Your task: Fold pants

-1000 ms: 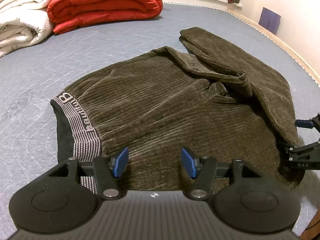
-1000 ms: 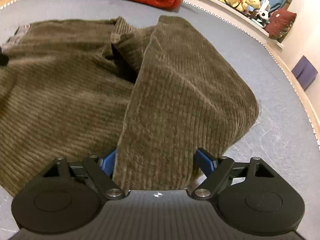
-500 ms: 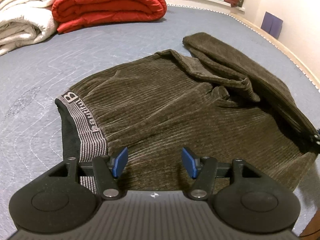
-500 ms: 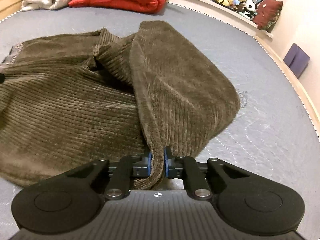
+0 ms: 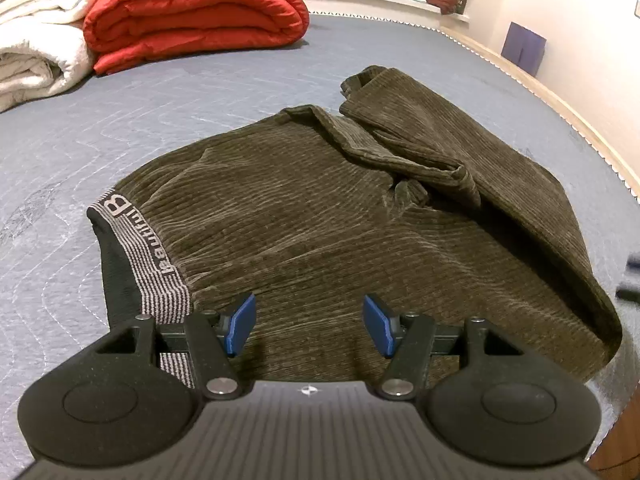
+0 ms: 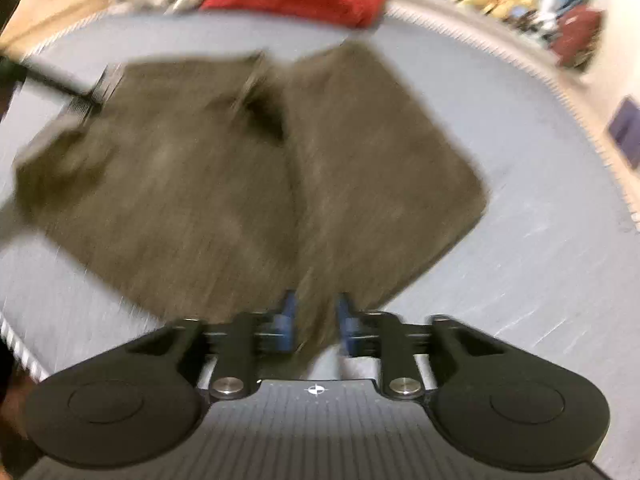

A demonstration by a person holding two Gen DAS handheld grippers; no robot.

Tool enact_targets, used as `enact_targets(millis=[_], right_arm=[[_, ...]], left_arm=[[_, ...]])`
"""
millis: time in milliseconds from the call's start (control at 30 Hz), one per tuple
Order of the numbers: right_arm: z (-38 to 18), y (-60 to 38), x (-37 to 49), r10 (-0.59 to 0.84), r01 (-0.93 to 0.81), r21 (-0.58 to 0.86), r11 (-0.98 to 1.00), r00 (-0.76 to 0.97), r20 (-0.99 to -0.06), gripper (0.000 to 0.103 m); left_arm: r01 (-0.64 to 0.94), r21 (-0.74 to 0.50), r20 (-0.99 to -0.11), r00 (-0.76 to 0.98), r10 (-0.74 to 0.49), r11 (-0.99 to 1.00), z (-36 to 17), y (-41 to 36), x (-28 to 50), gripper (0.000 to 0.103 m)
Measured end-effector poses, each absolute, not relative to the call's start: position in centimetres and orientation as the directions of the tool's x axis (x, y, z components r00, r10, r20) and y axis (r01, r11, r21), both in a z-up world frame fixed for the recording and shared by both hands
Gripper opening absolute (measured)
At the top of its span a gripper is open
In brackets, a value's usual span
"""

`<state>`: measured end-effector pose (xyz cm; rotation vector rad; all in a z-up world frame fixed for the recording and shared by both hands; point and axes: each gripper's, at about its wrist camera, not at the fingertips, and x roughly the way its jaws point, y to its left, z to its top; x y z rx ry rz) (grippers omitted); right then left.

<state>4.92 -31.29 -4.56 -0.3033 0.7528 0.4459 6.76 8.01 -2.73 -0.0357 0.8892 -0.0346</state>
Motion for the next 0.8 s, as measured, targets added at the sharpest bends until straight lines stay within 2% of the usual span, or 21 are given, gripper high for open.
enact_targets(millis=[33, 67, 167, 333, 500, 600, 700, 733, 800], right_arm=[[-4.0, -31.2, 5.3, 0.273, -0.464, -0.105, 0.88, 0.674, -0.686, 0.061], [-3.7, -30.9, 5.8, 0.26, -0.437, -0.11, 0.893, 0.698, -0.667, 0.069], [-3.9, -29.1, 7.9, 0.224, -0.385, -0.125, 0.914, 0.739, -0.635, 0.07], [-5.7, -24.4, 11.1, 0.19, -0.389, -0.186, 0.902, 0.745, -0.639, 0.07], [-7.5, -19.6, 14.2, 0.142, -0.414, -0.274, 0.868, 0.736, -0.662, 0.072], [-9.1, -18.2, 15.9, 0.107, -0.41, -0.273, 0.87, 0.698, -0.708, 0.072], [-10.6, -17.3, 17.0, 0.059, -0.404, -0.309, 0.861, 0.682, -0.729, 0.067], [-10.8, -17.0, 17.4, 0.046, -0.403, -0.33, 0.853, 0.689, -0.723, 0.062], [-10.8, -17.0, 17.6, 0.042, -0.4, -0.34, 0.851, 0.698, -0.715, 0.044]], left_arm=[[0.014, -0.042, -0.778, 0.627, -0.042, 0.999, -2.9, 7.9, 6.8, 0.065], [0.012, -0.038, -0.78, 0.624, -0.038, 0.999, -3.0, 7.9, 6.9, 0.065], [0.002, -0.033, -0.787, 0.616, -0.027, 0.999, -3.4, 7.7, 7.1, 0.065], [-0.011, -0.039, -0.793, 0.609, -0.024, 0.999, -3.5, 7.3, 7.5, 0.065], [-0.02, -0.041, -0.793, 0.609, -0.02, 0.999, -3.4, 7.3, 7.6, 0.069], [-0.028, -0.042, -0.794, 0.608, -0.016, 0.999, -3.3, 7.7, 7.7, 0.07], [-0.033, -0.042, -0.794, 0.607, -0.013, 0.999, -3.2, 8.1, 7.9, 0.07], [-0.034, -0.042, -0.794, 0.607, -0.013, 0.999, -3.1, 8.1, 8.0, 0.07], [-0.033, -0.045, -0.792, 0.611, -0.016, 0.998, -3.0, 8.2, 8.1, 0.07]])
